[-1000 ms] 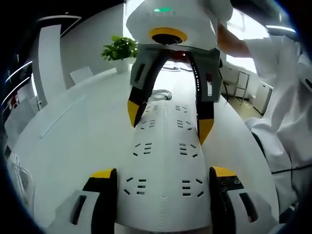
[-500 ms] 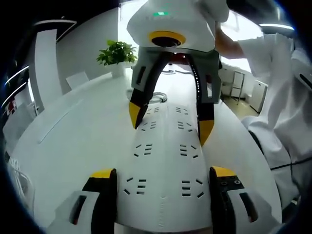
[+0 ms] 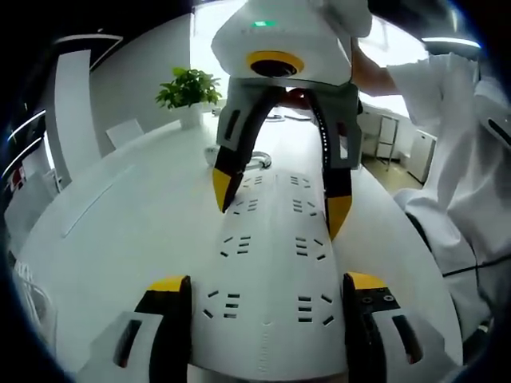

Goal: Straighten the power strip on the desk, plug the charger into it

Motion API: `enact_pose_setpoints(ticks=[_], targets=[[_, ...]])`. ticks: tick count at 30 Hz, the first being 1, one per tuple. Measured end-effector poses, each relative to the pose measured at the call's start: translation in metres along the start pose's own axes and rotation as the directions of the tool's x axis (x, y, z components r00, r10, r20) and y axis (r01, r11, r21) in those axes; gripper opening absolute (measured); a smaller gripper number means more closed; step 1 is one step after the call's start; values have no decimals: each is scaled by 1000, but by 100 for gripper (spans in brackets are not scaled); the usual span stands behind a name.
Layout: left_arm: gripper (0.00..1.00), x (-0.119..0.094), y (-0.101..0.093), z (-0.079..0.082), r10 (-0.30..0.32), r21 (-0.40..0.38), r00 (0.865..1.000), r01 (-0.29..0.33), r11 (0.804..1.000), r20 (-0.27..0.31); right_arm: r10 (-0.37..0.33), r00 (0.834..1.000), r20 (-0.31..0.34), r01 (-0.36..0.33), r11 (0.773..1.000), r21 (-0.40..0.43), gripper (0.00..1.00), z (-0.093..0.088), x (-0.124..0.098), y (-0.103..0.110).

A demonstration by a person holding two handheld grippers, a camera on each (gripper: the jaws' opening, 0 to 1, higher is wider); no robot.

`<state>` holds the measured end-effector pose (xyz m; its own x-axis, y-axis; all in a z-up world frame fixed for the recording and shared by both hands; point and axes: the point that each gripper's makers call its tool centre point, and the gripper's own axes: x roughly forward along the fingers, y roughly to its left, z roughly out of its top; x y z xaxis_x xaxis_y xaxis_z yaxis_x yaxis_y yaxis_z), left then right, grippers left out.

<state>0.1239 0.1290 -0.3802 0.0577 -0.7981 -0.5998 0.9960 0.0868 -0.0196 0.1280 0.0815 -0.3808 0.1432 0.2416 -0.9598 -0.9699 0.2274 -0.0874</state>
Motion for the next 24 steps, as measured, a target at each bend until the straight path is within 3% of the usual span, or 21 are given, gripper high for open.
enact_pose_setpoints(ticks=[24], targets=[[78, 0, 6, 1, 1, -1, 1000, -1, 1000, 9, 23, 996, 89, -18, 998, -63, 65, 6, 0, 1]])
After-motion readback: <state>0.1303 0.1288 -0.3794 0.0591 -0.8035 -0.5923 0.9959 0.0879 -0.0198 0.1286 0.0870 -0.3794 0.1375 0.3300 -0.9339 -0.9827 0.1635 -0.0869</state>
